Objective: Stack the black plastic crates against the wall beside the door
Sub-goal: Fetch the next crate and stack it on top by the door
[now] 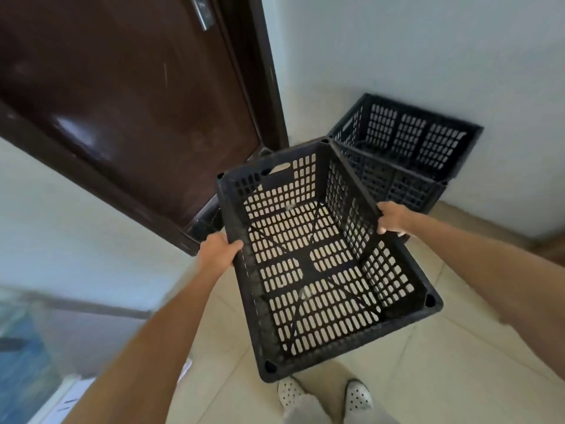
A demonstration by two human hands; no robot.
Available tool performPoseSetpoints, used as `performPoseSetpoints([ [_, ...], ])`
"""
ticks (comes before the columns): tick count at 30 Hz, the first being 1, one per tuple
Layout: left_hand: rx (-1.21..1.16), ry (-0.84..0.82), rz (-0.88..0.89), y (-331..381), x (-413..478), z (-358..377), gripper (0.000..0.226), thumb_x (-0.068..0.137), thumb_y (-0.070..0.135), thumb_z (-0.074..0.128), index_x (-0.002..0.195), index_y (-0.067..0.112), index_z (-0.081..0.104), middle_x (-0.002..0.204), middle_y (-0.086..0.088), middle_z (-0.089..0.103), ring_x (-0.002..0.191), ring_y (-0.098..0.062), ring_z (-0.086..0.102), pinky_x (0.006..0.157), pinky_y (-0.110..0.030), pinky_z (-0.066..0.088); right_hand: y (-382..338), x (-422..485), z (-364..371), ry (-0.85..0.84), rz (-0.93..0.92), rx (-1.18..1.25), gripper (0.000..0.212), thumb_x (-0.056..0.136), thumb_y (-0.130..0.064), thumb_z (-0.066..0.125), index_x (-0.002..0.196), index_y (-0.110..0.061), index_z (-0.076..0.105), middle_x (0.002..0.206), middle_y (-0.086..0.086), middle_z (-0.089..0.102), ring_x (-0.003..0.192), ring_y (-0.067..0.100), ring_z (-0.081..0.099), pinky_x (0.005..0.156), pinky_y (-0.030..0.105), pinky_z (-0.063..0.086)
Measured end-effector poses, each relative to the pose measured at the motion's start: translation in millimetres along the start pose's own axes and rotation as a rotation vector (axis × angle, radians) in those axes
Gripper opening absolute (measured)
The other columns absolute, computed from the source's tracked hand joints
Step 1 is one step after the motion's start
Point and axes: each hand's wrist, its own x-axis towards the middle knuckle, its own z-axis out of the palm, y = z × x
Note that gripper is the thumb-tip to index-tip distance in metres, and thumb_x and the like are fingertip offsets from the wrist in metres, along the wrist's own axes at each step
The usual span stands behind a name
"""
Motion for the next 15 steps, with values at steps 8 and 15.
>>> performPoseSetpoints([
  [8,-0.208,0.198,0.182,132.9,95.0,-70.0,0.034,0.082,0.036,0.063,0.06,0.012,0.056,0.066,-0.009,0.063,0.072,-0.03,0.063,0.071,-0.038,0.048,-68.7,21.9,-141.9,0.068,0.018,0.181,0.069,0.086,0.01,0.058,0.147,-0.008,0.033,0.145,0.018,0.041,0.126,0.038,0.048,0.096,0.047,0.05],
  [15,-0.256,0.261,0.338,243.1,173.5,-152.9,0.028,0.084,0.035,0.064,0.069,0.011,0.06,0.079,-0.012,0.063,0.092,-0.029,0.055,0.072,-0.038,0.037,-137.3,35.1,-244.1,0.131,-0.011,0.208,0.046,0.086,0.006,0.06,0.13,0.001,0.048,0.111,0.022,0.063,0.089,0.034,0.067,0.075,0.04,0.058],
])
